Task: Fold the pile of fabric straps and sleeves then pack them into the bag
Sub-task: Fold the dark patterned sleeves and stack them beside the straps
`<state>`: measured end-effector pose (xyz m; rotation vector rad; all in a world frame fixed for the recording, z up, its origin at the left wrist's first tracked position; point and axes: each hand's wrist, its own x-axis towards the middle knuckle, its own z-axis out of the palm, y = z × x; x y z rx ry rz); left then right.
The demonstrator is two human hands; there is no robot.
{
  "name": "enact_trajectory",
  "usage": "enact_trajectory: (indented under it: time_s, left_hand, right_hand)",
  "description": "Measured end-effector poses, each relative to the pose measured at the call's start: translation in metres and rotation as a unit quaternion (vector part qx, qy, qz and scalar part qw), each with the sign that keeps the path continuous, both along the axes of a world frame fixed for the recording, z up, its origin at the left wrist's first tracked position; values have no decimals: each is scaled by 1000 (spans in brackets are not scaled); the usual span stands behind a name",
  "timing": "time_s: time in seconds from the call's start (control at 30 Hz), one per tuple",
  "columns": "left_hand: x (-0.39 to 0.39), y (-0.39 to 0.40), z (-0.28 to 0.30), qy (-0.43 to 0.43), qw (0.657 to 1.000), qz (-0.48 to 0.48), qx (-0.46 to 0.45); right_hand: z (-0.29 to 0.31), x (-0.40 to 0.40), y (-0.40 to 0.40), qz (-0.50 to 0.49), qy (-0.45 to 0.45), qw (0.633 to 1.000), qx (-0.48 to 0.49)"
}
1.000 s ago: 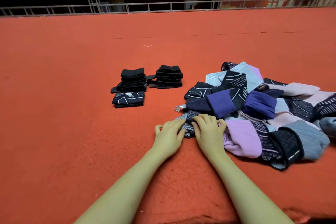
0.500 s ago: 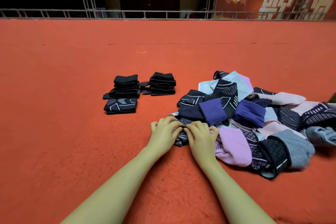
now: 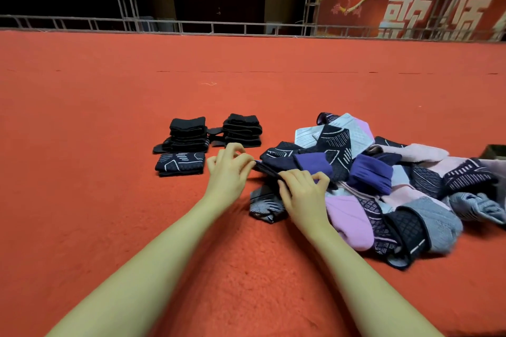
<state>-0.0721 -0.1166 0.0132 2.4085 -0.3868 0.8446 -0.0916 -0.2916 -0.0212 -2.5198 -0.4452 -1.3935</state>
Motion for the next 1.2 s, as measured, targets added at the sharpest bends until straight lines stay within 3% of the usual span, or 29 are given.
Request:
enact_trajectory:
  time_s: [0.13, 0.27, 0.63, 0.83, 1.0, 1.2]
  left_hand:
    - [-1, 21, 11, -6, 999, 9, 30]
    - [-11, 36, 14, -8, 995, -50, 82]
    - [-11, 95, -4, -50, 999, 1, 2]
    - [-16, 133, 3, 49, 999, -1, -22]
    - [-36, 155, -16, 166, 986, 17, -11]
    - [-54, 136, -44, 213, 970, 50, 104]
  right_hand:
    - [24, 9, 20, -11, -17, 999, 35]
    - [38, 9, 49, 9, -31, 998, 47]
    - [32, 6, 91, 126, 5, 992, 15]
    - [42, 1, 129, 164, 24, 986, 20]
    - [8, -18, 161, 197, 104, 975, -19]
    - [-4, -10, 133, 124, 188, 974, 34]
